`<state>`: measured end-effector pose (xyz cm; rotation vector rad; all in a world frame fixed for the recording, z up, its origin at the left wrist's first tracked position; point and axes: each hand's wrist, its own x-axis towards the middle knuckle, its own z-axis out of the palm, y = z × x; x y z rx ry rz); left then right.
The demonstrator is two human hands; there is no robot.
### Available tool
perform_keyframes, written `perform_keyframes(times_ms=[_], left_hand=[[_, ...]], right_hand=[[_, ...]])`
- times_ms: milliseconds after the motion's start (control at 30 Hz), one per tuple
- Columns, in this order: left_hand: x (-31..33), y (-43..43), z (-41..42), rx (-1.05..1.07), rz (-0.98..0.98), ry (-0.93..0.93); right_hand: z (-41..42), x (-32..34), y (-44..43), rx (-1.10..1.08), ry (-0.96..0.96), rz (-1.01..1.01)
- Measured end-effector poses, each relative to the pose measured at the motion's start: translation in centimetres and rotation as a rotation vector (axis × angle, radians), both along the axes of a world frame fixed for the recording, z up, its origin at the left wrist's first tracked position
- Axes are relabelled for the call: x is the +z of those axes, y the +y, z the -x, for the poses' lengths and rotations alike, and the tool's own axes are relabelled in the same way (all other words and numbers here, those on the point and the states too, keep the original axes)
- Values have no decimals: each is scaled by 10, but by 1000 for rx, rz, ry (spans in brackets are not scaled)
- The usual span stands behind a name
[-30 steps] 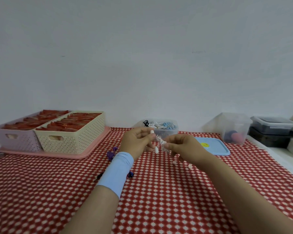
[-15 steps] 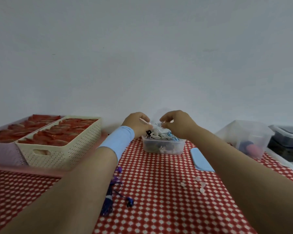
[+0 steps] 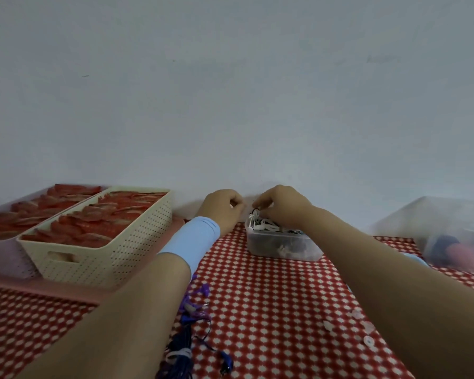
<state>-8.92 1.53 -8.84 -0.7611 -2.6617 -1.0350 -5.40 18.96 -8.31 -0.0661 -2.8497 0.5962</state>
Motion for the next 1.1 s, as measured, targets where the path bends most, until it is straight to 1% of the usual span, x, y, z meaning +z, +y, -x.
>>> perform_keyframes(times_ms=[33,133,200,300,433,533,600,667,767,900,967,1033,1100], left_hand=[[-1,-1,1,-16,6,-15],[-5,-1,-2,-69,140,-55],[-5,-1,-5,-60,199,-41],[0,-4,-10,-66,213,-31],[11,-18,-20,-62,200,-62],[14,-37,-32,-33,292,-94],[12,-54,-41,-23,380,-105],[5,-72,-52,-9,442,-136],[-3,-96,-67,15,439,-148],[-9,-122,-87,26,457,-186],[-13,-129,-94,8,466,-203],[-15,-135,-98,-7,436,-209],[-11,-141,-101,-29,394,-186]], right_hand=[[0,-1,0,3,3,6],[-5,1,-2,31,-36,-52],[-7,3,-5,48,-76,-91],[-13,9,-9,40,-72,-146],[-28,20,-22,9,61,-84],[-42,25,-48,89,65,-10],[-51,24,-69,151,13,24],[-60,17,-89,206,-94,26],[-71,1,-115,265,-208,-41],[-88,-10,-147,160,-319,-73],[-92,-18,-157,159,-389,-124],[-96,-21,-162,167,-375,-110],[-99,-18,-160,162,-309,-26]])
